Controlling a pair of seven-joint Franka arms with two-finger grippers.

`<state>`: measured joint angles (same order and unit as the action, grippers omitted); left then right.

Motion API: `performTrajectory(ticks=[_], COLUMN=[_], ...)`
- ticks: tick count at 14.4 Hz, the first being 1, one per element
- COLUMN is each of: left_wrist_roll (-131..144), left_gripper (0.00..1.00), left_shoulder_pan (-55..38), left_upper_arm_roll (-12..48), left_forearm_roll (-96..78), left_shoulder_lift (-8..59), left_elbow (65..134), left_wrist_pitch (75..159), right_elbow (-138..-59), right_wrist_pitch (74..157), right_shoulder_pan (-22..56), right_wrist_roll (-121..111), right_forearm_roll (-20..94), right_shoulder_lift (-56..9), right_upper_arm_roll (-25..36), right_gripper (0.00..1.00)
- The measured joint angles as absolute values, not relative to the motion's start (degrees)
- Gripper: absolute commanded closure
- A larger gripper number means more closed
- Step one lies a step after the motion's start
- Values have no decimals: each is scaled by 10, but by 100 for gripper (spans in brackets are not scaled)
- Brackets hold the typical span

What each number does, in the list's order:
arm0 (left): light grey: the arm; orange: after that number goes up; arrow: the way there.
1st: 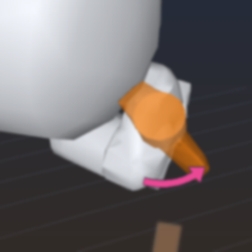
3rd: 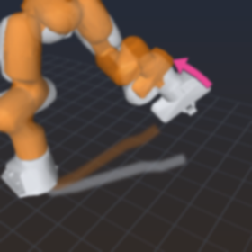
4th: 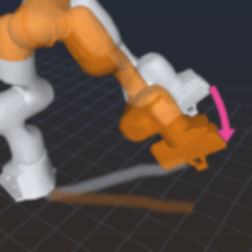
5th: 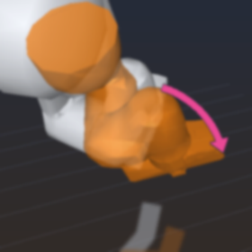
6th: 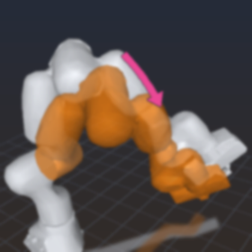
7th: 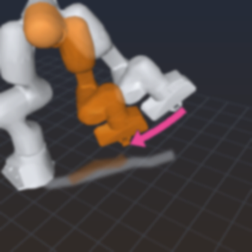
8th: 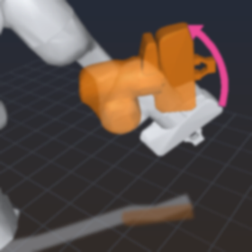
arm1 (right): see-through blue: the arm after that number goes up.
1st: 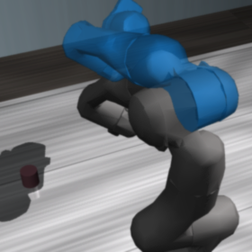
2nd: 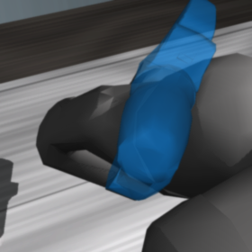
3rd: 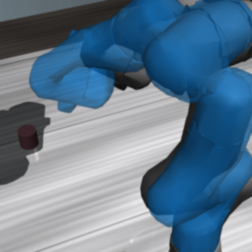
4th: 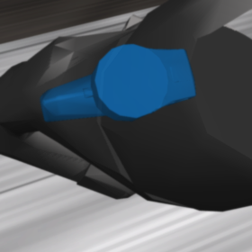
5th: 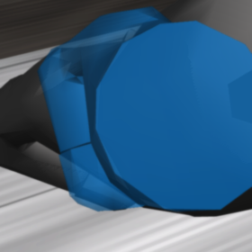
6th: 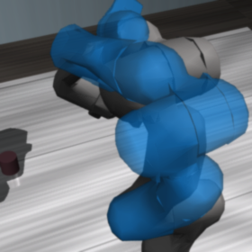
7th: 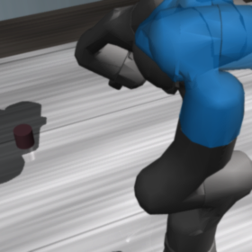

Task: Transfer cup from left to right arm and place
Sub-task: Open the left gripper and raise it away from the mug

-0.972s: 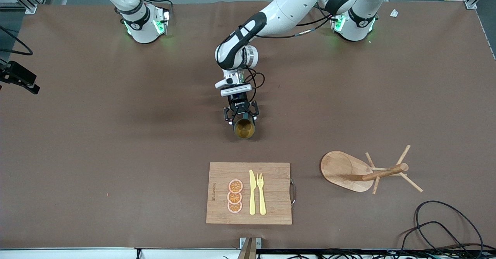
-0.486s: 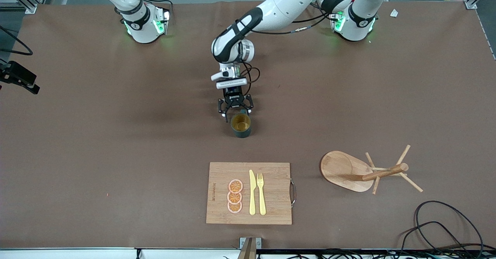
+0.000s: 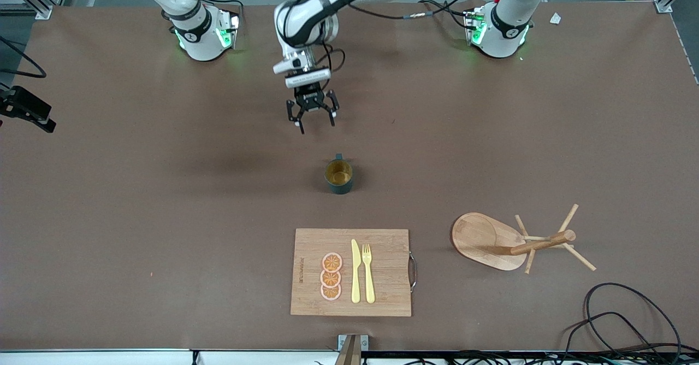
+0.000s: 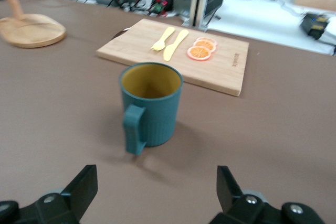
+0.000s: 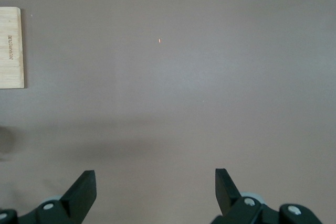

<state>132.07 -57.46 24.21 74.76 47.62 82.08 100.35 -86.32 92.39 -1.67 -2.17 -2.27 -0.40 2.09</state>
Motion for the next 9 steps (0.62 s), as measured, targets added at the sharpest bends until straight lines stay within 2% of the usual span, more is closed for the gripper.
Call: performTrajectory(ticks=[4,9], left_wrist_roll=[1169,933], left_gripper=[0,0], left_shoulder_pan=[-542,-405], left_upper_arm_roll=[238,236], left_forearm_roll=[595,434], left_shoulder_lift=[362,244], left_elbow=[818,815], left_wrist_pitch=[998,998], right_elbow=[-863,-863], right_wrist_pitch=[924,924], right_shoulder_pan=[-17,-17], right_wrist_roll=[-22,-22], right_forearm_roll=[-23,-23], right_shoulder_lift=[-4,-4], right_upper_arm_roll=[21,21], right_gripper=[0,0])
